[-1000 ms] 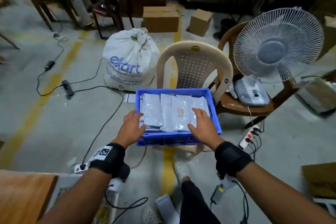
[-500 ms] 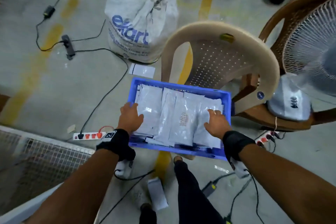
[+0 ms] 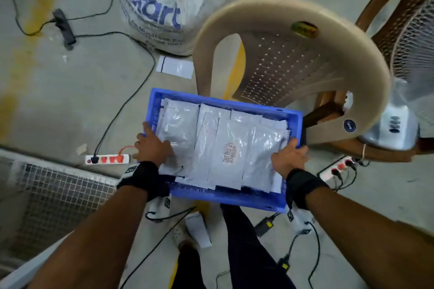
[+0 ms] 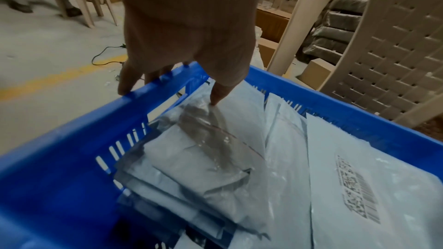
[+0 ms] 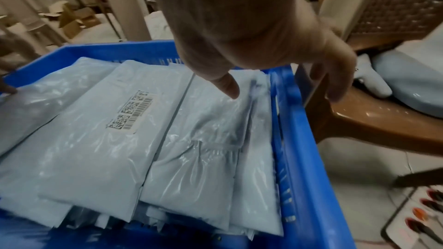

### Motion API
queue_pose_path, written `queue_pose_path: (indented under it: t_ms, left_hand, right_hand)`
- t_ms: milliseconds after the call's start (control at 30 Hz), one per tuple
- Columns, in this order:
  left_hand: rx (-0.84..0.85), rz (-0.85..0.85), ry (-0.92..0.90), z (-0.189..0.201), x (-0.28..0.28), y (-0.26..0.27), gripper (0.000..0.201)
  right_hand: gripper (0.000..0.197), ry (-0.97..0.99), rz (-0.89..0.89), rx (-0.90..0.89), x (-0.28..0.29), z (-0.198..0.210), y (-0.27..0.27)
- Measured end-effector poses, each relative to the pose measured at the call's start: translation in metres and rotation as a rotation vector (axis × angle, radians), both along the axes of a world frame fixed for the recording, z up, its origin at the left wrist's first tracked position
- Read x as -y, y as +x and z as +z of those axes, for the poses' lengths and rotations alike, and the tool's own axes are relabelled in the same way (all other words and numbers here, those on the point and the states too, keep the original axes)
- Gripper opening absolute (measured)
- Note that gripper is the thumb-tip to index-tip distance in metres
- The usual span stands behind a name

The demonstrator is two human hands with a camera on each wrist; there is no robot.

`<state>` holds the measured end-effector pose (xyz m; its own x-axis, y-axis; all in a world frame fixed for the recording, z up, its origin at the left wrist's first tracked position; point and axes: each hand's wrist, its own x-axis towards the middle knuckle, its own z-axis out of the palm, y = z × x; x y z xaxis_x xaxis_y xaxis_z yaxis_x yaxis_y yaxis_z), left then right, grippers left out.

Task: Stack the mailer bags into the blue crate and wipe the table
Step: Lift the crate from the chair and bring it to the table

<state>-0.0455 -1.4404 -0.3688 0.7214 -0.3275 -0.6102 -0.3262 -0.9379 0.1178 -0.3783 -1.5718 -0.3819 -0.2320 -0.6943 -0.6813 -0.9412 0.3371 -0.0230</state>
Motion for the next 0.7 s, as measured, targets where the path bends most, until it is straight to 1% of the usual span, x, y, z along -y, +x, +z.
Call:
queue_pose_path:
  t_ms: [33, 100, 167, 267, 367, 400, 467, 533, 633, 700]
  left_hand:
    - [0.0, 0.018, 0.003, -0.001, 0.0, 0.0, 0.094]
    - [0.021, 0.047, 0.002, -0.004, -0.001, 0.001, 0.095]
    - [0.052, 0.087, 0.002, -0.005, -0.004, 0.004, 0.09]
    - [0.055, 0.162, -0.027, -0.001, -0.018, 0.009, 0.077]
    - [0.075, 0.229, -0.053, 0.007, -0.048, 0.01, 0.081]
    - [0.088, 0.256, -0.059, 0.012, -0.06, 0.009, 0.084]
    - [0.11, 0.326, -0.058, 0.024, -0.085, 0.007, 0.092]
    - [0.138, 0.395, -0.074, 0.039, -0.108, 0.006, 0.093]
    - [0.185, 0.504, -0.137, 0.069, -0.132, 0.011, 0.088]
    - [0.235, 0.55, -0.141, 0.097, -0.138, 0.019, 0.089]
  right_hand:
    - [0.07, 0.025, -0.018, 0.049, 0.002, -0.003, -0.002]
    - [0.073, 0.029, -0.028, 0.071, 0.008, -0.006, -0.003]
    - [0.07, 0.005, -0.019, 0.056, 0.01, -0.005, 0.0]
    - [0.066, -0.054, -0.004, -0.001, 0.003, 0.003, 0.013]
    - [0.063, -0.119, 0.059, -0.012, -0.007, 0.014, 0.03]
    - [0.066, -0.122, 0.089, 0.0, -0.009, 0.02, 0.037]
    - [0.081, -0.121, 0.157, 0.008, -0.011, 0.032, 0.052]
    - [0.092, -0.142, 0.24, 0.01, -0.011, 0.049, 0.069]
    - [0.094, -0.176, 0.361, 0.073, -0.007, 0.074, 0.098]
    - [0.096, -0.212, 0.435, 0.131, -0.002, 0.091, 0.12]
